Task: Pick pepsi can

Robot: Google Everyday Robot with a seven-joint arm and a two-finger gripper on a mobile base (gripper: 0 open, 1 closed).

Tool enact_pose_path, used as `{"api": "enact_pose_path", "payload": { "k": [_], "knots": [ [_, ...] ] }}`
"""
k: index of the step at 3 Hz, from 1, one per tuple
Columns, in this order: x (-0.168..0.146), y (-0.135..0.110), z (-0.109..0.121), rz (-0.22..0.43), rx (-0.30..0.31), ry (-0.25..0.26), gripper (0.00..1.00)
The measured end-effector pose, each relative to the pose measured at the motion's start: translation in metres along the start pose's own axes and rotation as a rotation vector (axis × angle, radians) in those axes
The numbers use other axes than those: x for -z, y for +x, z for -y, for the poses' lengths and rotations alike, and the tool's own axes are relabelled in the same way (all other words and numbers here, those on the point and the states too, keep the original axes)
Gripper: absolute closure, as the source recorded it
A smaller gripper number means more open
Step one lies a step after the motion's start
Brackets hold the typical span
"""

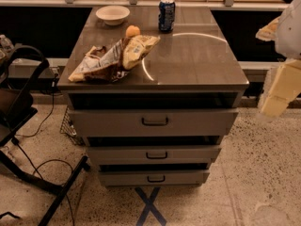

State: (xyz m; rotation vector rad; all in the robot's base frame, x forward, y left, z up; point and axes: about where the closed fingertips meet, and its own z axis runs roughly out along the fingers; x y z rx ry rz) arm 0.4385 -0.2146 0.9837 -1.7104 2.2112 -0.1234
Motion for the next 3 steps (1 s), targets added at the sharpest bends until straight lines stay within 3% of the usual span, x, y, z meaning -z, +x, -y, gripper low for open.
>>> {"api": "enact_pose_path", "payload": {
  "k": [1,2,3],
  "knots": [
    [0.000,0.000,0.000,0.000,0.000,0.000,0.00],
    [-0.009,-0.002,0.031,0.107,-0.082,0.062,0.00],
    [-0.020,-0.005,0.071,0.257,-0.194,0.134,0.00]
  ]
}}
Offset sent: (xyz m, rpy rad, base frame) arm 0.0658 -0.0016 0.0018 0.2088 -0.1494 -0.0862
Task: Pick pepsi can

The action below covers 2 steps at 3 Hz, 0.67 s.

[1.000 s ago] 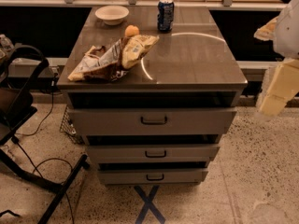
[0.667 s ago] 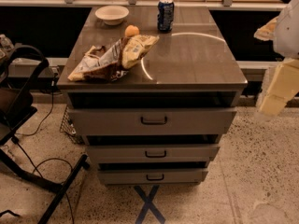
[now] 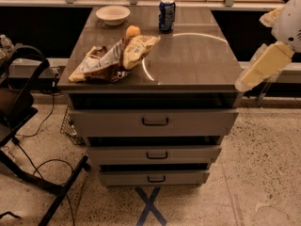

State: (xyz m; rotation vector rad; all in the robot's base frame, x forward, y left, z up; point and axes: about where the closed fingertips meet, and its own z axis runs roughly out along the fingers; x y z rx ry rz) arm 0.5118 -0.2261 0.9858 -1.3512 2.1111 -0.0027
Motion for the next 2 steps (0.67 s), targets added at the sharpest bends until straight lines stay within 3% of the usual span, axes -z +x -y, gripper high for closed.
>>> {"api": "enact_pose_path", "payload": {
  "k": [1,2],
  "knots": [
    [-0.021,0.007,0.038,0.216,-0.161,0.075,0.00],
    [-0.028,0.007,0.056,0.385,-0.234,0.150,0.00]
  ]
}}
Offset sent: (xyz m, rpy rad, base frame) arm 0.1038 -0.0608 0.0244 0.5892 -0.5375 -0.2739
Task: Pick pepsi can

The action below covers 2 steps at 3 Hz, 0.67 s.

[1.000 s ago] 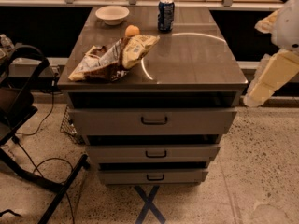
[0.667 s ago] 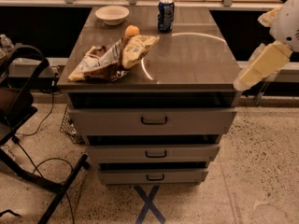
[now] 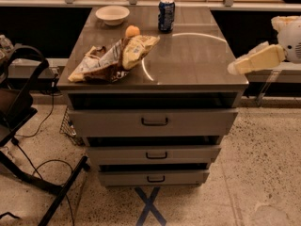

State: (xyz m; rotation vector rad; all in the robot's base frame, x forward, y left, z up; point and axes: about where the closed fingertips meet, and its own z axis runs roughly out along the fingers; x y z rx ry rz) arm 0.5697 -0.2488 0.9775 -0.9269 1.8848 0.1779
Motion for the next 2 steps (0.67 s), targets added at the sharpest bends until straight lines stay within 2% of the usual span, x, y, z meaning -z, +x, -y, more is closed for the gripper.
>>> {"api": "enact_pose_path", "payload": {
  "k": [1,2],
  "knots": [
    [-0.003,-0.005,0.012,0.154,-0.035,0.082,0.00],
    [0.001,-0.026,0.022,0.220,-0.014,0.151,0.00]
  ]
}}
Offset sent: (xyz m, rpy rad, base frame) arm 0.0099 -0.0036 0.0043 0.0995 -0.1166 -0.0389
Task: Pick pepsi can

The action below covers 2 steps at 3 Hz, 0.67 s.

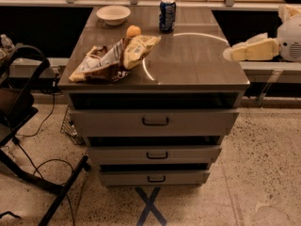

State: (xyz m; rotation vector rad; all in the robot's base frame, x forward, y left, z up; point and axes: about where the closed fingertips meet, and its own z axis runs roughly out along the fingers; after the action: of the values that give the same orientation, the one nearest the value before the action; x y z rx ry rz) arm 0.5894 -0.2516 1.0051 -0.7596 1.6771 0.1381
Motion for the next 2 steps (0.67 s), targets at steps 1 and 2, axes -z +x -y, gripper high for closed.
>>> {"api": "enact_pose_path", "payload": {
  "k": [1,2],
  "knots": [
    [-0.004,-0.001,0.001,0.003,-0.011,-0.001,0.00],
    [-0.040,-0.009,0.009,0.029,-0.108,-0.013,0.00]
  ]
}}
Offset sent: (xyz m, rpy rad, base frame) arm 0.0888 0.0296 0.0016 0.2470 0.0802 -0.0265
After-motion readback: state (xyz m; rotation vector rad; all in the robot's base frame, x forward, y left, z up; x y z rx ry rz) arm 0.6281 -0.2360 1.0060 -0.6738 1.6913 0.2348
